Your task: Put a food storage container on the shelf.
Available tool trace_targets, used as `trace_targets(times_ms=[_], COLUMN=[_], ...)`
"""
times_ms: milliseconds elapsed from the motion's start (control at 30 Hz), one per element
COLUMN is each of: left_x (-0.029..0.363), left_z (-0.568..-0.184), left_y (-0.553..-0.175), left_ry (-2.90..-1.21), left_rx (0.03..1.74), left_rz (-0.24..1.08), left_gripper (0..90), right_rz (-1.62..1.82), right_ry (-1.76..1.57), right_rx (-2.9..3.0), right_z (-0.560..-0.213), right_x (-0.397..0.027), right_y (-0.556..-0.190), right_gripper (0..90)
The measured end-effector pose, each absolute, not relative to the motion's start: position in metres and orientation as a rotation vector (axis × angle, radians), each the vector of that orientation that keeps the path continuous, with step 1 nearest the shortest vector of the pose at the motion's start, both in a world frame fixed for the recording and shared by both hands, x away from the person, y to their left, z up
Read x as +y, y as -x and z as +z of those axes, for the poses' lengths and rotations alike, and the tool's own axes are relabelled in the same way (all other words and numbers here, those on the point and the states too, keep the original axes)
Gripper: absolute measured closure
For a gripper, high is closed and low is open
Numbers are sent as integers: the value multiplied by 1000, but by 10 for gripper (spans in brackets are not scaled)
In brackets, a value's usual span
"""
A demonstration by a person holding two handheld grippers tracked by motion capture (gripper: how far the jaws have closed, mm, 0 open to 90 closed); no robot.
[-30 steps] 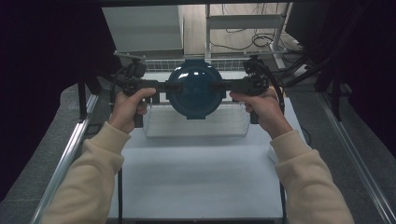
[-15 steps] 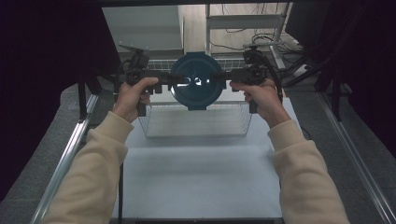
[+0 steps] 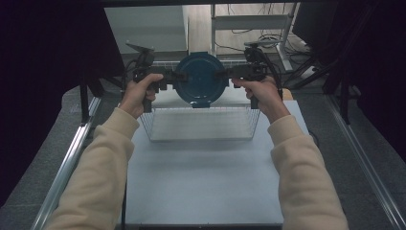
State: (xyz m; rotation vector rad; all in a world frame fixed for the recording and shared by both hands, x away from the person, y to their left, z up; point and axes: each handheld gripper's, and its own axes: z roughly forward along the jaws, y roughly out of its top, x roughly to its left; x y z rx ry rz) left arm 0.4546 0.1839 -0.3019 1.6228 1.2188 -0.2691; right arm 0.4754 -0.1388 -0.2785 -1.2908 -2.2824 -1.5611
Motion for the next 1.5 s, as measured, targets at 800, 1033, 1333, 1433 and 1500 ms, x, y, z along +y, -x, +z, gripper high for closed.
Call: trace_targets(times_ms=[800,1033,1333,1433,1500], left_x=[185,186,179,176,175], left_z=[-334,-337,-332,-325,-322], left_y=[-495,-496,-489,-480,-472], left_ry=[-1469,-1448,-1474,-1491,-1509], left_rx=[1349,1340,1351,1345,1329], left_rz=[-404,-410,-278,-136,-74], left_gripper=[370,378,300,224,207], right_rz=[-1486,-1481,-1502,-1564,-1581], right_ry=[1446,1463,1502,1524,1526], right_rx=[-2001,-1956,-2041,-2080,-2119], right_z=[-318,-322,-317,-316,-314], right_x=[-144,-146,-137,-137,-136], right_y=[-524,-526,-512,-499,-491], right_gripper=[364,364,208,112,98])
